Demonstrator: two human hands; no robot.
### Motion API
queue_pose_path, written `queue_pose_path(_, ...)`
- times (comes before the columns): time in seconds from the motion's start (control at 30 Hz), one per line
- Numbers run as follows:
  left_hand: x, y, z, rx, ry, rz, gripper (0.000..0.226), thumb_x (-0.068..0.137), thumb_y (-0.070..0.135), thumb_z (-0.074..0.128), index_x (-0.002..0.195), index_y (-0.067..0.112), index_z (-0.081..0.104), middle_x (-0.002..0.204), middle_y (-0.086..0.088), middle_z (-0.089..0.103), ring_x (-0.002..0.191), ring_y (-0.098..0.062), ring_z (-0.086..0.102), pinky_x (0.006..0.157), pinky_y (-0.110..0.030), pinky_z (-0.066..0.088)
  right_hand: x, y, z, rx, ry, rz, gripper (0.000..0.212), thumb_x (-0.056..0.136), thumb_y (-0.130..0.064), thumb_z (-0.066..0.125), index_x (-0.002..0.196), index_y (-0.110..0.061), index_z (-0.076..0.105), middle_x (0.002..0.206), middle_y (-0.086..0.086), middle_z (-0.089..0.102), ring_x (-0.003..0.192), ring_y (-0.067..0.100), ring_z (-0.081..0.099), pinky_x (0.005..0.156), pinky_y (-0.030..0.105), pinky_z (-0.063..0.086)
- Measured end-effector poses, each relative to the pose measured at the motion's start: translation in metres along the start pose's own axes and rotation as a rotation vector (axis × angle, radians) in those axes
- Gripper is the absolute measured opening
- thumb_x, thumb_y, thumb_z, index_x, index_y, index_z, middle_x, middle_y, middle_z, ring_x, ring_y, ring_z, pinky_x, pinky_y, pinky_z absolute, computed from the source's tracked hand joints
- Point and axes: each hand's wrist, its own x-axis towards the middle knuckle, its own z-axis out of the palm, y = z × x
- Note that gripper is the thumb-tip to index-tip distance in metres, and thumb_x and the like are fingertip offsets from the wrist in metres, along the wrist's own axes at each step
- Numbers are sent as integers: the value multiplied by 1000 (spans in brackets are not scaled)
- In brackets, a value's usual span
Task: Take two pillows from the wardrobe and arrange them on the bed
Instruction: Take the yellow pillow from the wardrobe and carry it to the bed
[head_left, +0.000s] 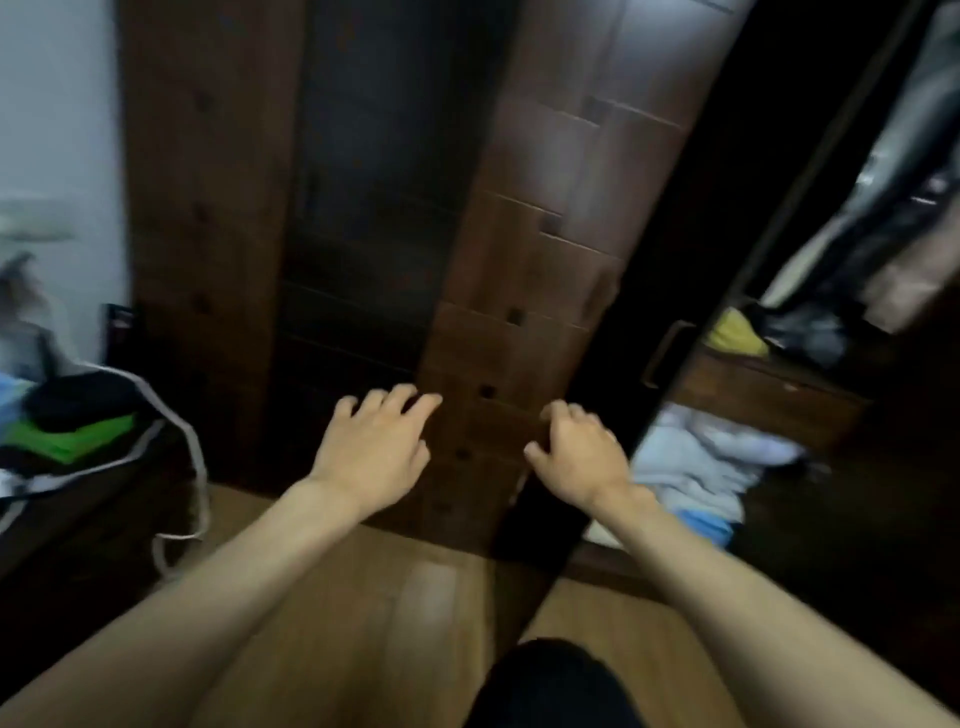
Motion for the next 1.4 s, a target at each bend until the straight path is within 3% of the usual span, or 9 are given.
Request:
queue_pose_path(0.13,66,86,27,-90,11,222,58,97,38,45,151,33,25,155,1,34,136,-25,38,109,-48,33,-15,123,-34,-145,-35,269,52,95,-41,59,132,-9,44,133,16,54,121,37,51,95,46,47)
queue_pose_path(0.3,126,174,45,-227,35,420,58,94,37,48,149,32,29,149,1,40,130,-25,42,103,-46,35,-32,219,-65,-232,-73,543,56,93,-44,60,136,-13,41,137,13,51,124,35,50,96,45,45)
queue_pose_path(0.5,221,320,52,-346,-32,605,58,94,33,49,148,26,31,146,-3,41,128,-27,42,102,-47,34,20,324,-108,-217,-38,661,61,91,-48,61,138,-15,41,136,11,53,123,33,52,97,44,47)
queue_pose_path(0.63,329,440,71,-356,-84,628,61,93,34,51,149,29,28,150,-4,38,131,-29,39,104,-49,33,90,446,-122,-153,-16,664,63,90,-49,61,139,-16,38,137,9,52,125,30,52,99,43,47)
queue_pose_path(0.8,475,560,131,-368,-98,436,59,91,37,50,146,36,31,145,6,42,125,-22,43,99,-43,37,181,615,-106,40,20,606,54,90,-44,64,125,-11,43,128,16,54,119,37,53,90,42,46)
queue_pose_path(0.9,549,593,161,-273,-44,381,59,87,34,53,144,34,37,140,4,47,122,-22,45,98,-42,38,243,684,-96,57,8,520,56,94,-44,59,132,-9,39,129,15,52,118,37,51,93,46,45)
queue_pose_path(1.0,623,610,180,-207,-96,303,53,92,35,52,144,31,38,137,1,49,121,-25,46,98,-43,37,301,731,-97,74,1,465,59,95,-40,58,139,-9,34,136,14,47,122,35,48,98,46,41)
queue_pose_path(1.13,685,613,199,-84,-250,216,54,94,36,48,145,33,32,145,-1,42,126,-27,42,103,-45,32,355,764,-93,145,-6,429,54,95,-37,56,139,-11,38,135,12,49,121,32,49,99,41,38)
queue_pose_path(1.4,766,545,212,14,-287,-63,57,98,45,36,148,18,29,151,-7,36,135,-30,37,105,-50,34,423,737,-69,363,-76,243,54,95,-38,57,137,-10,41,135,15,50,120,33,49,95,41,45)
